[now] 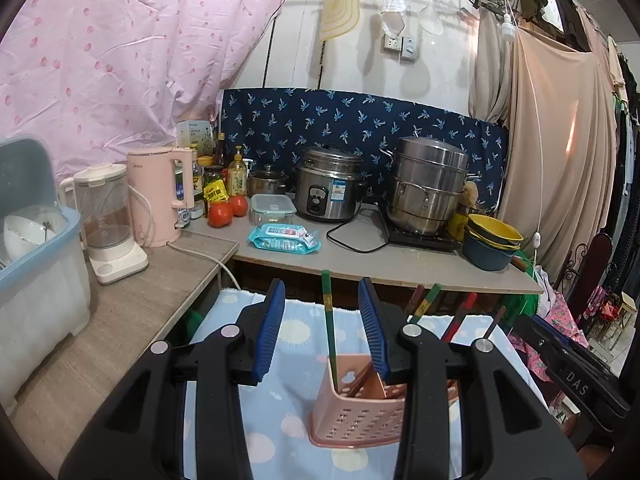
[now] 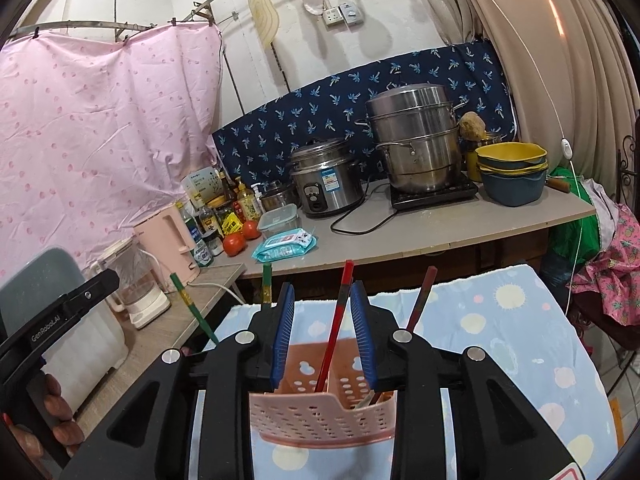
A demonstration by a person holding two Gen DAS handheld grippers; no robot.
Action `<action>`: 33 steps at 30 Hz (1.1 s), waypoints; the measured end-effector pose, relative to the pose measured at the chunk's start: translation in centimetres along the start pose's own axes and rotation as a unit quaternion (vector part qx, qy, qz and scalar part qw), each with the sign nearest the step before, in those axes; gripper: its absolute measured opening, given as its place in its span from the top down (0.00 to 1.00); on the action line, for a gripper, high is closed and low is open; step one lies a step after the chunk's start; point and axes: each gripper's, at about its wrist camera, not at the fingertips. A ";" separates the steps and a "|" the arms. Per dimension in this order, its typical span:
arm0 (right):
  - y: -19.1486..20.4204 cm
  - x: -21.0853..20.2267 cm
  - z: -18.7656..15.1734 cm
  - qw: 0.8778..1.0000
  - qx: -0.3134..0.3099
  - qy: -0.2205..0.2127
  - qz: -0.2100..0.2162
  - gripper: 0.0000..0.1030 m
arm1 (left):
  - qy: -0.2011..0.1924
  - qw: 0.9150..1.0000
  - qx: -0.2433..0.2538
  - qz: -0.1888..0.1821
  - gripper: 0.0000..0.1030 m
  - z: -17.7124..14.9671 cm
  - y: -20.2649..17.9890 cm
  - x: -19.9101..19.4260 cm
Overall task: Organize utensils
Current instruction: 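Move both open tools back over the gold spoon and last red chopstick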
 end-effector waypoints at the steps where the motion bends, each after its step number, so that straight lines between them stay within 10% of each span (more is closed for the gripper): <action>1: 0.1 -0.2 -0.1 1.000 -0.002 0.001 0.001 0.72 | 0.002 1.000 0.001 0.000 0.65 -0.1 0.1 0.0; 23: 0.6 -8.2 -7.6 0.998 -0.016 0.061 -0.001 0.72 | 0.084 0.996 0.018 0.012 0.65 -7.5 0.5 -6.9; 33: 1.2 -14.2 -16.4 0.989 -0.043 0.140 -0.017 0.72 | 0.154 0.988 0.011 0.028 0.65 -15.2 2.0 -11.2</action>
Point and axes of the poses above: each gripper's, at about its wrist camera, not at the fingertips, and x roughly the way its jaws point, y to its left, z to its top, and after that the axes turned 10 degrees about -y, right-handed
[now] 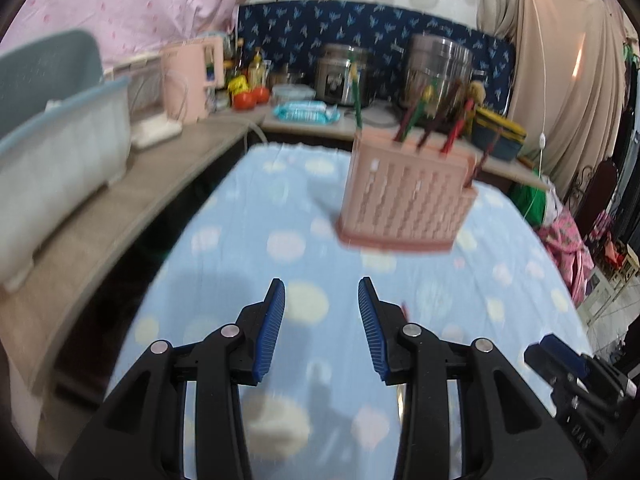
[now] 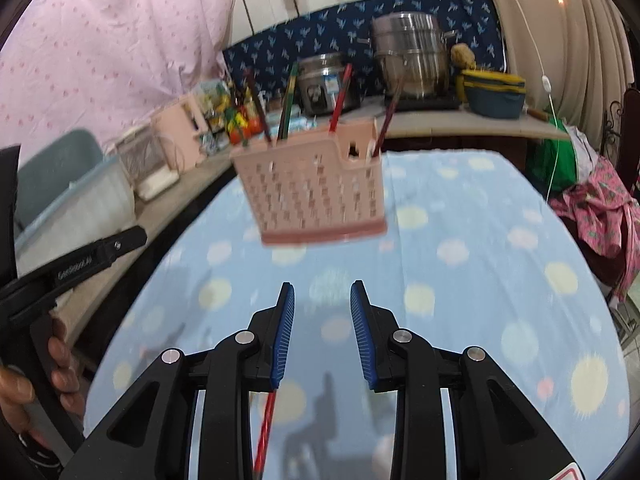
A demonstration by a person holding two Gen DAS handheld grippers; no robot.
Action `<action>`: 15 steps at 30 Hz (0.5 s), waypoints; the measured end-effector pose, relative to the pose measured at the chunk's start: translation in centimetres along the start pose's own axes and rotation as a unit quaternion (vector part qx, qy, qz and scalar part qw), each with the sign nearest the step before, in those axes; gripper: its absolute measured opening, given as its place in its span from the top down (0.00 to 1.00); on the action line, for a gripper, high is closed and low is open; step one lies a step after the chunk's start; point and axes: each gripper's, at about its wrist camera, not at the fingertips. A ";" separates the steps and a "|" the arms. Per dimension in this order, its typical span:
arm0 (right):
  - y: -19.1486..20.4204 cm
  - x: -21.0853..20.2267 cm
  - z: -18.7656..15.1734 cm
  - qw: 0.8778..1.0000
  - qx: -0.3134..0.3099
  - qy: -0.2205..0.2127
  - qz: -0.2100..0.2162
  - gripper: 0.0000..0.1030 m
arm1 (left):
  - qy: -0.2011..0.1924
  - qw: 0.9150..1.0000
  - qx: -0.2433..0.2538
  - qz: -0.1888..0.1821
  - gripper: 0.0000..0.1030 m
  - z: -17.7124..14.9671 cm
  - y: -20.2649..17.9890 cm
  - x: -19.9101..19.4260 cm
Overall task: Organize utensils
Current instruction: 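Move both open tools back over the gold spoon and last red chopstick, then grasp the gold spoon with left tool while right tool grasps the red chopstick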
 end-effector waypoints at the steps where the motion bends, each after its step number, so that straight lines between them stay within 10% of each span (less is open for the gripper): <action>1: 0.2 -0.3 -0.8 1.000 -0.002 0.005 0.000 0.72 | 0.010 1.000 0.001 0.003 0.65 -1.2 0.1 -0.2; 15: 3.8 -1.9 -9.5 0.996 -0.017 0.085 0.027 0.72 | 0.092 0.996 0.006 0.011 0.65 -9.6 0.1 -1.3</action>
Point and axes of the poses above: each gripper's, at about its wrist camera, not at the fingertips, and x roughly the way its jaws point, y to its left, z to its top, and after that the axes turned 10 degrees about -y, right-handed
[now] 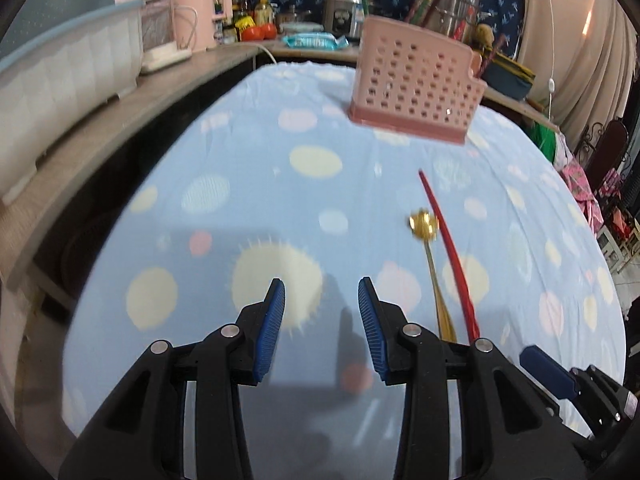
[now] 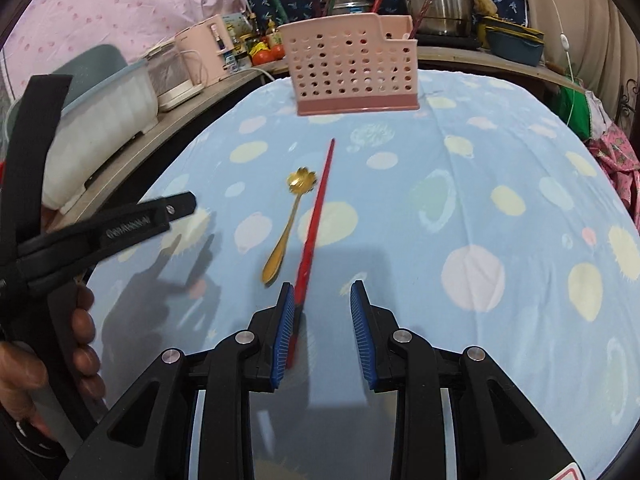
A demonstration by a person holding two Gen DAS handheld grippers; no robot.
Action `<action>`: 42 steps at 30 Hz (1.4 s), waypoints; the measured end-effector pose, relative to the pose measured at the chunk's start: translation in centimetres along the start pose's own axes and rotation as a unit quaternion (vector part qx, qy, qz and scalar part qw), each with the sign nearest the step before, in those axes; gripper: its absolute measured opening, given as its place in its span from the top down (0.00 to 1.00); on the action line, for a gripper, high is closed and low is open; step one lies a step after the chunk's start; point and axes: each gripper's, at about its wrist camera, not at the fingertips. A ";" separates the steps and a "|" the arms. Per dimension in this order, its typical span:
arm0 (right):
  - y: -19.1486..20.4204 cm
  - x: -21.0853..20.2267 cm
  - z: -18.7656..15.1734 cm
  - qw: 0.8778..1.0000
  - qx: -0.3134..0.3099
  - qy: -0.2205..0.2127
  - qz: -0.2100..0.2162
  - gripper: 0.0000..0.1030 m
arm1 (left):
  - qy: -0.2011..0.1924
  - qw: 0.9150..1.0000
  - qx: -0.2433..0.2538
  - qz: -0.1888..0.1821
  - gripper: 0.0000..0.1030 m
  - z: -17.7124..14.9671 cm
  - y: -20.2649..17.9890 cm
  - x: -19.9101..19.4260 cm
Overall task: Organize utensils
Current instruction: 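Grasp the gold spoon with left tool while right tool grasps the red chopstick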
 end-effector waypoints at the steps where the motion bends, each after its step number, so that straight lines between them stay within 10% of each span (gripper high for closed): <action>1: 0.3 0.0 -0.2 1.000 -0.003 0.002 0.003 0.72 | 0.003 1.000 0.002 -0.001 0.65 -0.3 0.0 0.0; 42: -2.9 0.1 -1.4 0.999 0.036 -0.008 -0.039 0.93 | 0.039 0.996 0.016 -0.077 0.49 -2.0 -5.4 1.5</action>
Point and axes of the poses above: each gripper's, at about its wrist camera, not at the fingertips, and x roughly the way its jaws point, y to its left, z to its top, and after that the axes turned 10 degrees about -y, right-handed
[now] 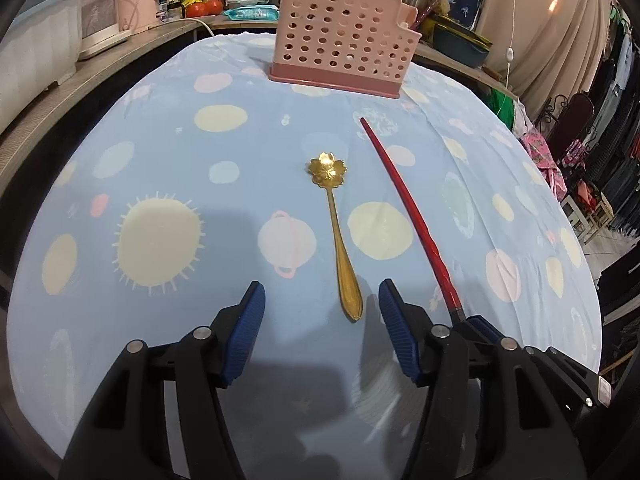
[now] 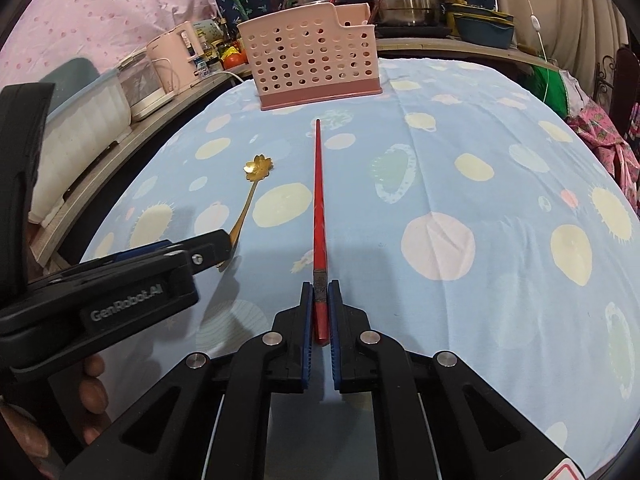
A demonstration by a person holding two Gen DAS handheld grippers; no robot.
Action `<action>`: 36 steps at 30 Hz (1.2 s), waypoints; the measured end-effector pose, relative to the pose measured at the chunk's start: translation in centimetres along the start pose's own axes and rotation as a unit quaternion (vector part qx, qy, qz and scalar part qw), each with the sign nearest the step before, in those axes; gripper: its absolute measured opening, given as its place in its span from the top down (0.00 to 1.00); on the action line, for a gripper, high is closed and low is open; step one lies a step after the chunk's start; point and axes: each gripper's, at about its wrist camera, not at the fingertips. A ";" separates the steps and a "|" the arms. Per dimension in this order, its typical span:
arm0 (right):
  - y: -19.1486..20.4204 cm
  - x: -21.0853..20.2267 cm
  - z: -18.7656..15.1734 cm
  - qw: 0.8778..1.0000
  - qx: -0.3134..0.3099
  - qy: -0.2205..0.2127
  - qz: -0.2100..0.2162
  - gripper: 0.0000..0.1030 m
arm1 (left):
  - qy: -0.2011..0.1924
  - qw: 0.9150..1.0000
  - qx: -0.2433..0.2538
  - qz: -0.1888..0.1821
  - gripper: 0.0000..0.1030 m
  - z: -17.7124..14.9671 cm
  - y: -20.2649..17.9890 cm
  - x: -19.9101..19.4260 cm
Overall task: Organize utensils
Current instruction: 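Grasp the gold spoon with left tool while right tool grasps the red chopstick, then lift and carry the gold spoon and red chopstick to the pink basket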
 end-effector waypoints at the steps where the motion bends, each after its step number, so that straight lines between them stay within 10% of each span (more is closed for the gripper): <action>1: 0.0 0.0 0.0 1.000 0.001 0.000 0.000 0.93 | -0.001 1.000 0.003 0.001 0.52 0.0 -0.1 0.0; 12: -0.1 0.1 -0.1 1.000 0.005 0.000 0.003 0.93 | -0.004 1.000 0.003 -0.005 0.89 -0.3 0.4 -0.1; 36: -1.1 -4.1 3.1 0.998 0.032 -0.058 0.020 0.93 | -0.060 0.998 -0.013 0.000 0.90 3.6 1.9 -5.5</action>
Point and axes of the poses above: each gripper's, at about its wrist camera, not at the fingertips, and x roughly the way its jaws point, y to its left, z to its top, and after that the axes turned 10 degrees about -y, right-handed
